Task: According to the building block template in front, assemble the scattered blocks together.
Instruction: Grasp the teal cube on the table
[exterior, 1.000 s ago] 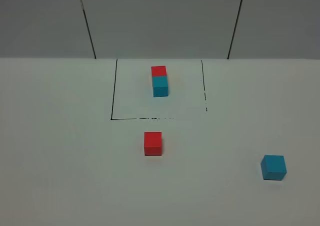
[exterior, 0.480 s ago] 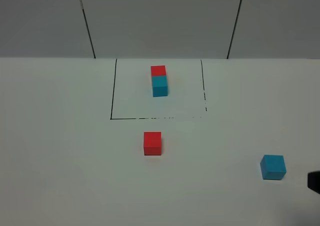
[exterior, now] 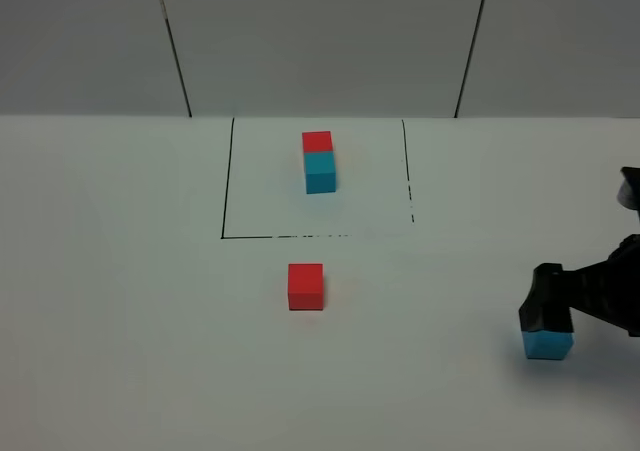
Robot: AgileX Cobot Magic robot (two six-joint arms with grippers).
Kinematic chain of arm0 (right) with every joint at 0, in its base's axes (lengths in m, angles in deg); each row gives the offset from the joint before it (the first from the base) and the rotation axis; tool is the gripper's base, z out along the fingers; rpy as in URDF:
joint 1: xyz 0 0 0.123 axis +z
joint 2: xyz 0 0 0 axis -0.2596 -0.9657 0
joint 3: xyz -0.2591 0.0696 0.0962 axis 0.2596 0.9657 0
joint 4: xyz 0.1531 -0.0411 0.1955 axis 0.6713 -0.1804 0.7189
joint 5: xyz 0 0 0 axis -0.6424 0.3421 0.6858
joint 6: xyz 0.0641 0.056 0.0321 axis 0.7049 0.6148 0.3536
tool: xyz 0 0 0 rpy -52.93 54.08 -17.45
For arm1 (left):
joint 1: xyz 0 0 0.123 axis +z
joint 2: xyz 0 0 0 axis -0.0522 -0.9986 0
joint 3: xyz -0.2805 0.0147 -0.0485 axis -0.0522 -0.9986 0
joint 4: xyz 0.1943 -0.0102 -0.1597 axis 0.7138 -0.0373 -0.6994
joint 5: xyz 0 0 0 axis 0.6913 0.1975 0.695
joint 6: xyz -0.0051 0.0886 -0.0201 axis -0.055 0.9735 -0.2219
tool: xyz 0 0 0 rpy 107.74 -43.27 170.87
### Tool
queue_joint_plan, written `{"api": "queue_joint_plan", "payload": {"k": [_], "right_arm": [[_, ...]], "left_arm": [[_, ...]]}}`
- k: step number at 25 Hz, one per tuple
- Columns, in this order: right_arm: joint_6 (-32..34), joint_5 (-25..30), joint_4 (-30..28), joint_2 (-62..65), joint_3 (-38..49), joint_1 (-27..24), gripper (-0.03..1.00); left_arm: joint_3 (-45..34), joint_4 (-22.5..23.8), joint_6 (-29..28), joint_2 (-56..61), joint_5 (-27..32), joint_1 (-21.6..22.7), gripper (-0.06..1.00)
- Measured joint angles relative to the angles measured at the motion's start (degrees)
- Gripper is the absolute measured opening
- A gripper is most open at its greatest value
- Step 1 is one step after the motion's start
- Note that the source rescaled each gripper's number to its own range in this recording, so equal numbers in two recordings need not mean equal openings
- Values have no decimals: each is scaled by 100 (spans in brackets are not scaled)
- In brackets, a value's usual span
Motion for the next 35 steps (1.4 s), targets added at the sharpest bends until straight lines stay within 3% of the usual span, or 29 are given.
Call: {"api": "queue_joint_plan", "payload": {"k": [6,23,30,32,35], "right_arm": [[638,-410,-614,-883,-69,280,100],[696,-1739,-812,-2475,-79,285,100],[737,-1826,-915,-2697,-124,285,99],[755,-1798,-949,-2723,-143,285,92],[755,-1772,-1061,-2741,-143,285,70]], "left_arm": [[0,0,0,0,0,0,67],[0,0,0,0,0,0,67],[0,0,0,0,0,0,67],[0,0,0,0,0,0,67],[0,0,0,0,0,0,67]]}}
